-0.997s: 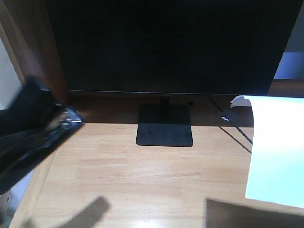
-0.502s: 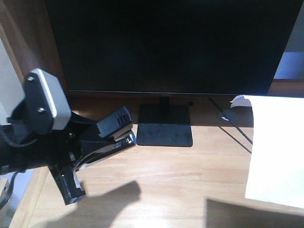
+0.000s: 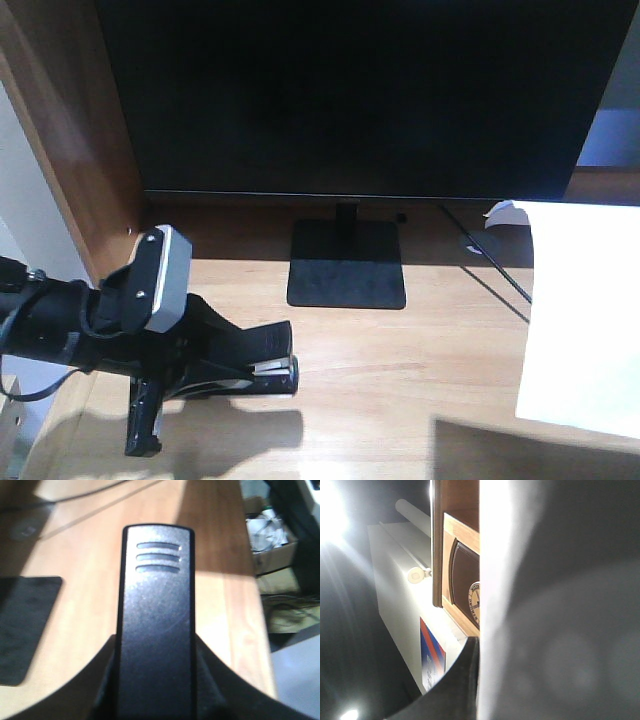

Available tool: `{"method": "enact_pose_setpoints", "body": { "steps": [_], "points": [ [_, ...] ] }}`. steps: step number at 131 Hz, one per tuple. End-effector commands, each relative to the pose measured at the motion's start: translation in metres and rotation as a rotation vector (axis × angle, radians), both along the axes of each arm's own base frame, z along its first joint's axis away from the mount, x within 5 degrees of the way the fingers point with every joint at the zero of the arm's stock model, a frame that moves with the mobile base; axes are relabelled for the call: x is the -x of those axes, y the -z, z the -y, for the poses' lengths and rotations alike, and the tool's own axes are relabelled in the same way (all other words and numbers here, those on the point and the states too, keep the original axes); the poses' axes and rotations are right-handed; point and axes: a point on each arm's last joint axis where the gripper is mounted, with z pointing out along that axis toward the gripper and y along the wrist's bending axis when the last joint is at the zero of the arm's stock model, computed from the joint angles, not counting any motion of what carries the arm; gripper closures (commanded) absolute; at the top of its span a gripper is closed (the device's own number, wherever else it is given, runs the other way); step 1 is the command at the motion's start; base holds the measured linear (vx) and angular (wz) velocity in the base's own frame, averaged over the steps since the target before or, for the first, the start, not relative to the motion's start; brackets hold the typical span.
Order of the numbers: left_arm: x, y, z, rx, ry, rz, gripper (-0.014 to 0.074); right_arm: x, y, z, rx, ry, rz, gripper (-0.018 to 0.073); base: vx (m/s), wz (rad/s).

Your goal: Grab stapler and paper to desk for stapling

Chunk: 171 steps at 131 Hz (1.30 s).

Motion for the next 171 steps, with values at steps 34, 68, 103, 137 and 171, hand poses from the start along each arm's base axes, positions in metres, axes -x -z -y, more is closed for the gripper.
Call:
{"method": "enact_pose_setpoints", "body": {
  "steps": [34,68,103,137,171],
  "points": [
    [-0.031,0.022,0.020,0.064,0.058,-0.116,0.0603,0.004,-0.010,0.000,-0.001,0.009,0.060,0.0566,0.00,0.00],
    [-0.059,0.042,0.038,0.052,0.092,-0.148,0.0603,0.004,-0.010,0.000,-0.001,0.009,0.060,0.0566,0.00,0.00],
    [-0.070,0.066,0.045,0.011,0.099,-0.182,0.0603,0.004,-0.010,0.000,-0.001,0.009,0.060,0.0566,0.00,0.00],
    [-0.075,0.079,0.044,-0.031,0.055,-0.184,0.0591,0.004,-0.010,0.000,-0.001,0.009,0.060,0.0566,0.00,0.00],
    [-0.076,0.089,0.044,-0.046,0.053,-0.206,0.0535,0.004,-0.010,0.000,-0.001,0.009,0.060,0.0566,0.00,0.00]
  ]
}}
